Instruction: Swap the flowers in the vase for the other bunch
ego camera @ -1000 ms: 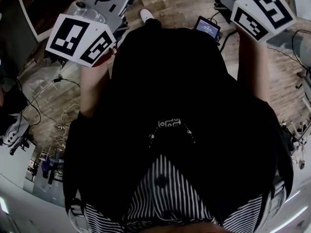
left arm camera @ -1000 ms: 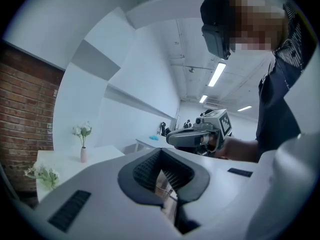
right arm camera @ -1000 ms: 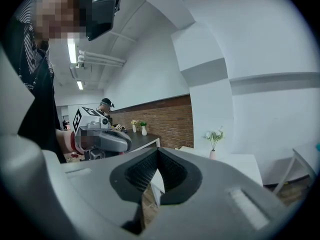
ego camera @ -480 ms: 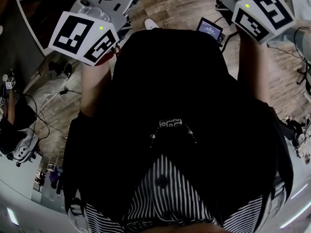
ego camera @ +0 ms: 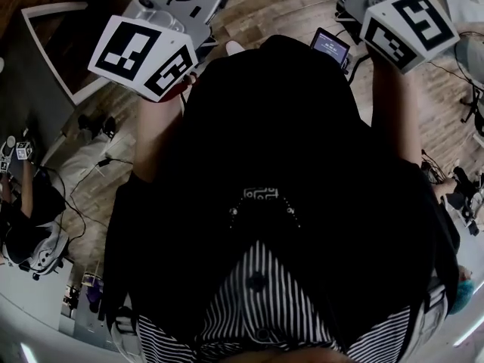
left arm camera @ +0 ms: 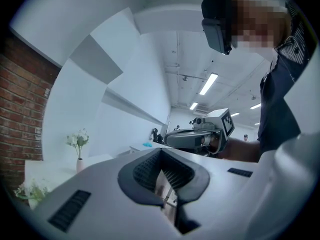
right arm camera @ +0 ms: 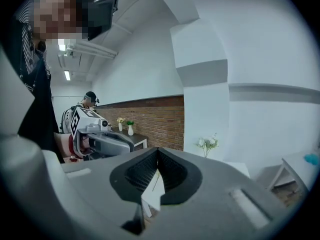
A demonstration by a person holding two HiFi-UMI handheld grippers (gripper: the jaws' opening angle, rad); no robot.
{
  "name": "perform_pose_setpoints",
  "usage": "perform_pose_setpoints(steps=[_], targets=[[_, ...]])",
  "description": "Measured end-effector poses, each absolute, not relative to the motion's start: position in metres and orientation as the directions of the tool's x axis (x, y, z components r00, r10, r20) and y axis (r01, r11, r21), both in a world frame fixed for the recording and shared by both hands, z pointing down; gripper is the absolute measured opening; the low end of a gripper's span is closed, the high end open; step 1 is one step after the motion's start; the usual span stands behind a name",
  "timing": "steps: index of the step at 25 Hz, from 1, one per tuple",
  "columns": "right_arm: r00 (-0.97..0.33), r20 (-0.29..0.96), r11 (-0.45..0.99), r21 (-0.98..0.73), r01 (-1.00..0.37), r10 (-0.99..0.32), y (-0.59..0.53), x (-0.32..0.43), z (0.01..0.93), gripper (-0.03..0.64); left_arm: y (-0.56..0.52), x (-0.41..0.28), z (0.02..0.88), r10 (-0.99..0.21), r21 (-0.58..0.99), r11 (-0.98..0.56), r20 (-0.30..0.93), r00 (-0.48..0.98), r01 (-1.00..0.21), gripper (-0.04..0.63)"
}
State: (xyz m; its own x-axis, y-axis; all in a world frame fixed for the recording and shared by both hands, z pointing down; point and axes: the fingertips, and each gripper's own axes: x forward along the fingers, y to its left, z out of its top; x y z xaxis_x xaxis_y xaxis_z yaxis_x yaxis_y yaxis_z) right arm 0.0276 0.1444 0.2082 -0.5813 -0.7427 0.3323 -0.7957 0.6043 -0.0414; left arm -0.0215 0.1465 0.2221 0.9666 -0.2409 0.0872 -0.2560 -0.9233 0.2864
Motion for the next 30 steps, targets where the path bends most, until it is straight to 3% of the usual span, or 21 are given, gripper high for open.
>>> perform_pose_setpoints(steps=[9,18,30], targets=[[-0.596,0.342,0.620,-0.047,-0.783,-0.727,0.123,0.017,0.207,0.003,0.131,-0.046,0.232,-0.309,0.351,-0.883,0.066,0.949,-0.312,0.006],[-0.693,0.296,0.715,-0.045,-0.698,-0.658,0.104,-0.010,0.196,0.003,0.125,-0.071,0.224,-0.441,0.260,-0.855,0.089,0.893,-0.448,0.006],[-0.740,0.267,0.756,-0.061,-0.652,-0.617,0.049,-0.013,0.197,0.003,0.081,-0.062,0.226,-0.466,0.254,-0.839,0.119,0.877,-0.480,0.006]])
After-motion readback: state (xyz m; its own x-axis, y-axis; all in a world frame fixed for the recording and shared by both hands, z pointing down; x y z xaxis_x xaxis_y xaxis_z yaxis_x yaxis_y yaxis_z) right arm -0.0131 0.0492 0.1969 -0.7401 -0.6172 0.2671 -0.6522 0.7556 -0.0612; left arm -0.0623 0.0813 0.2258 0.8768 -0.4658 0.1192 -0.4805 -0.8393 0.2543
